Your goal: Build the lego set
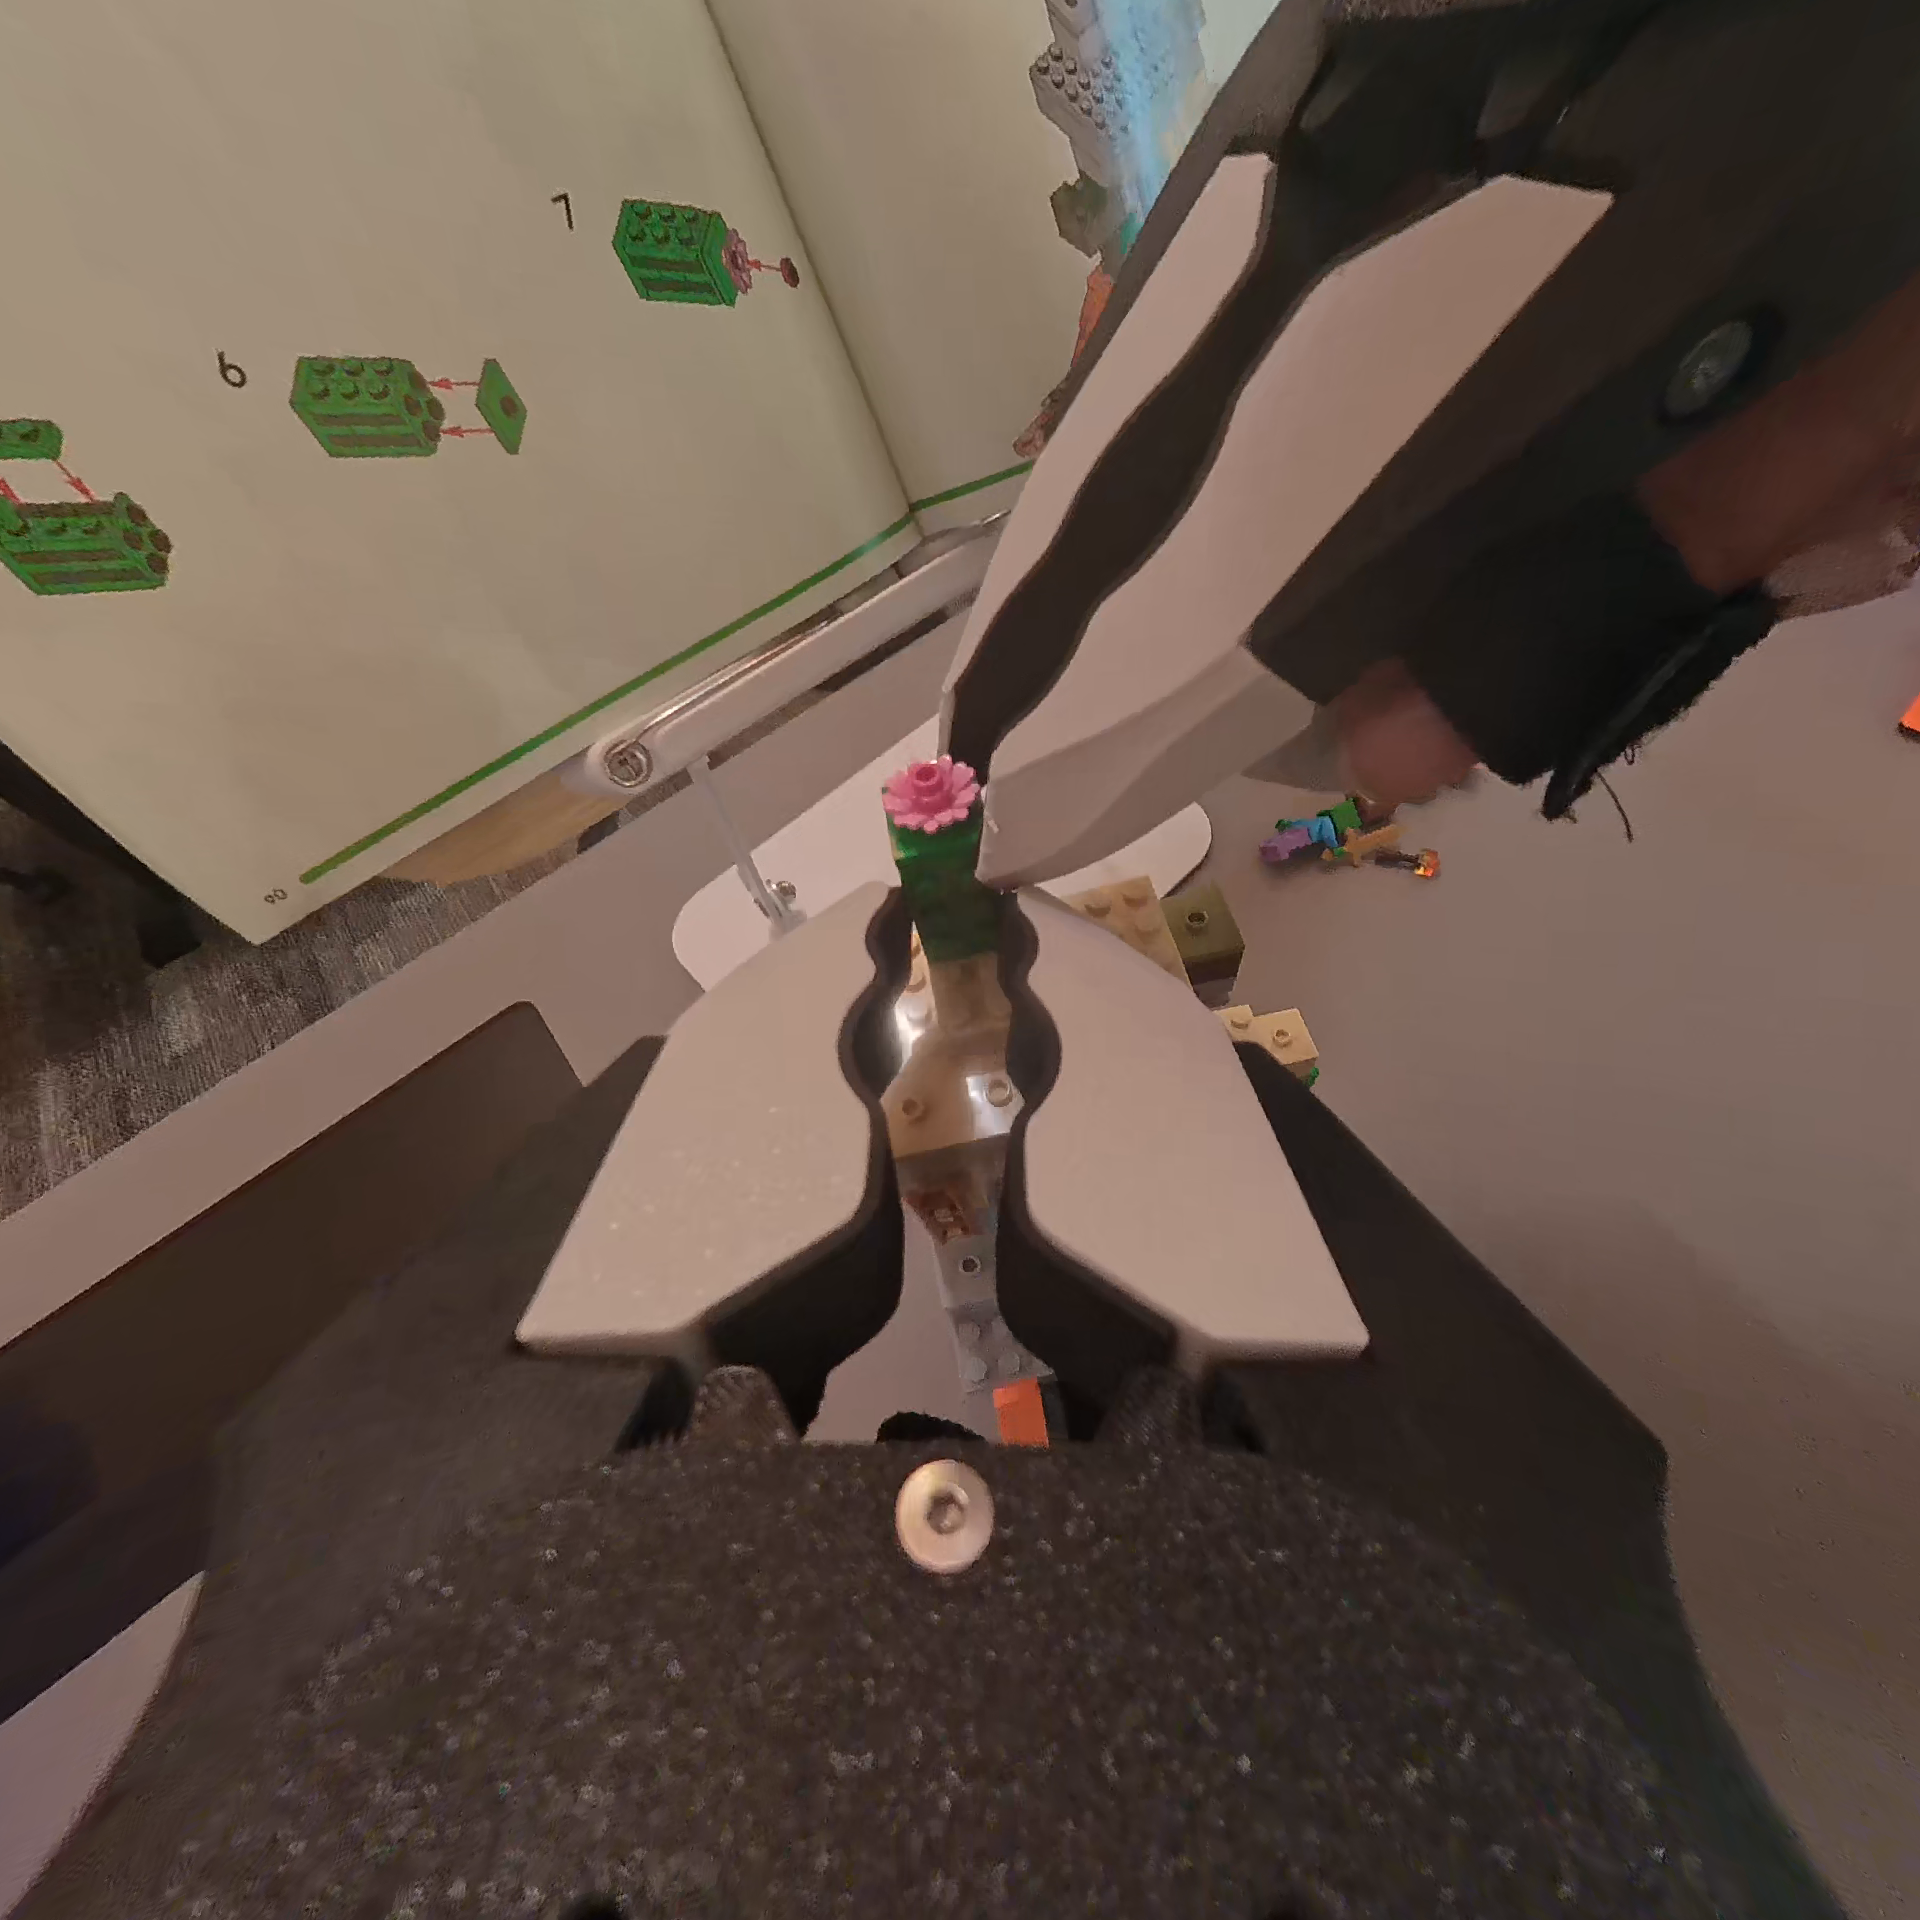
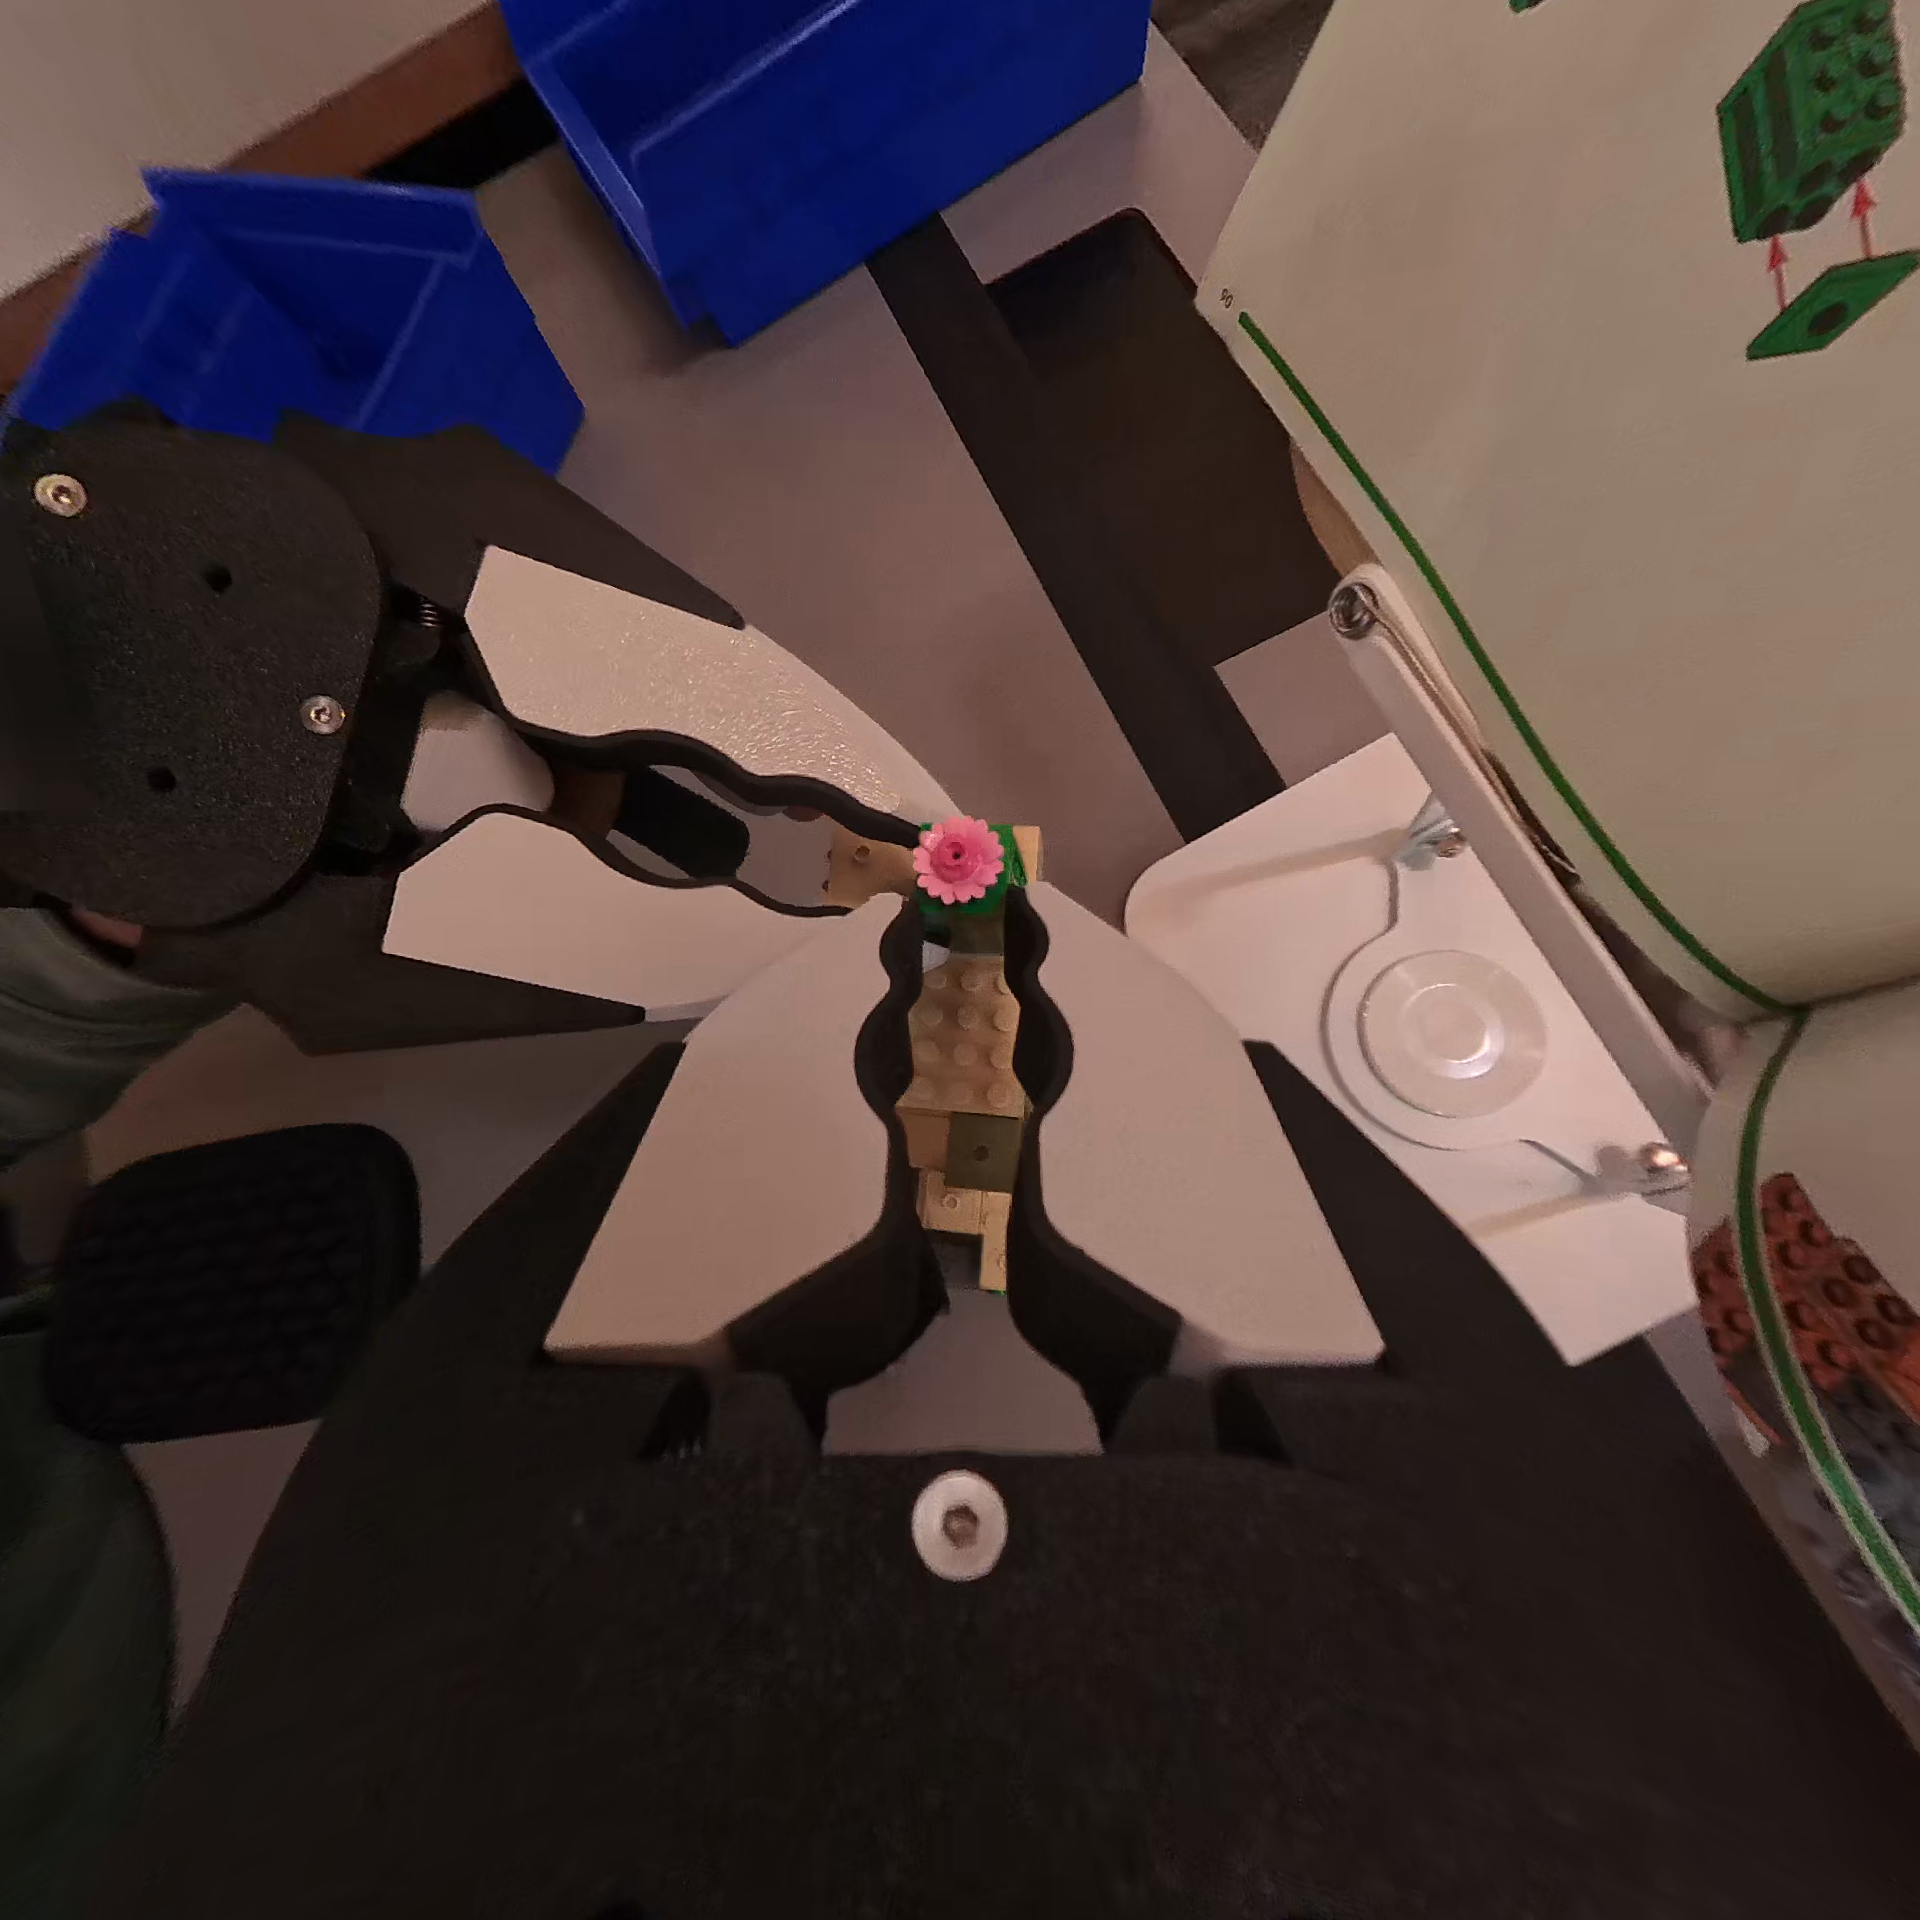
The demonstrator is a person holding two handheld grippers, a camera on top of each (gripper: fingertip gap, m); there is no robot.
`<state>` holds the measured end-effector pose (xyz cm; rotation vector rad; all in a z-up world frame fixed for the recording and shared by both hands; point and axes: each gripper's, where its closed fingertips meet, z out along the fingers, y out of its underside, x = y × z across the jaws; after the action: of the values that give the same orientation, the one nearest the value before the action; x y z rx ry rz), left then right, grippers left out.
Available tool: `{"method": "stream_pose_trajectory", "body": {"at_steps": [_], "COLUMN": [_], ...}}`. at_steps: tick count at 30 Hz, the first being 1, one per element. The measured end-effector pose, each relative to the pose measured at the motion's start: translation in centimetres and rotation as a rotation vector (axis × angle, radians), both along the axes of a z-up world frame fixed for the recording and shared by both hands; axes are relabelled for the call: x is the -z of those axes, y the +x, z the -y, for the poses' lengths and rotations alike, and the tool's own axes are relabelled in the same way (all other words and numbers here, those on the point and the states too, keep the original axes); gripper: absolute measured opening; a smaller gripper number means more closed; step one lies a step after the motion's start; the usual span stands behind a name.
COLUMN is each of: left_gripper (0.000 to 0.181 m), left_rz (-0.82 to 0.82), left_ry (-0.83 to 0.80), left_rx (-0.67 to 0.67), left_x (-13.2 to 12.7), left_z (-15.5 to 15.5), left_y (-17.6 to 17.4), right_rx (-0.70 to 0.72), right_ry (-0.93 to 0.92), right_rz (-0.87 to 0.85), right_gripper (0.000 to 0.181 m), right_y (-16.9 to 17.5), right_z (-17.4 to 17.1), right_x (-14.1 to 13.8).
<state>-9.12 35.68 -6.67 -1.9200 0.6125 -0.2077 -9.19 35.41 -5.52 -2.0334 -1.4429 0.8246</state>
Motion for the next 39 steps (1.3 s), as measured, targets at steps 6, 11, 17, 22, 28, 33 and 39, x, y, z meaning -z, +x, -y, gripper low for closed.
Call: {"method": "stream_pose_trajectory", "body": {"at_steps": [6, 11, 17, 22, 28, 33, 39], "left_gripper": [0.017, 0.017, 0.030, 0.037, 0.040, 0.042, 0.040], "left_rz": [-0.032, -0.031, 0.016, 0.068, 0.101, 0.138, 0.127], "left_ry": [-0.029, -0.033, -0.022, 0.054, -0.003, -0.123, -0.133], "left_rx": [-0.004, -0.004, 0.018, 0.024, 0.005, -0.026, -0.064], "left_x": [0.1, 0.0, -0.4, -1.9, 3.8, 10.8, 13.6], "left_z": [-0.1, 0.1, 0.7, 2.6, 6.2, 7.7, 7.3], "left_y": [0.0, 0.0, 0.1, -1.2, -3.3, -3.0, -2.2], "right_rx": [0.014, 0.015, -0.021, -0.071, -0.115, -0.059, -0.022], "right_ry": [-0.071, -0.070, -0.090, 0.120, 0.228, 0.243, 0.280], "right_rz": [-0.067, -0.078, -0.172, -0.248, -0.067, -0.154, -0.158], "right_gripper": [0.016, 0.016, 0.035, 0.048, 0.062, 0.058, 0.033], "right_y": [0.0, -0.1, 0.4, 4.0, 10.1, 8.6, 5.5], "right_z": [-0.1, 0.0, 0.8, 0.8, 2.2, 3.4, 2.7], "right_x": [0.0, -0.1, -1.9, -3.6, 9.2, 15.4, 15.8]}}
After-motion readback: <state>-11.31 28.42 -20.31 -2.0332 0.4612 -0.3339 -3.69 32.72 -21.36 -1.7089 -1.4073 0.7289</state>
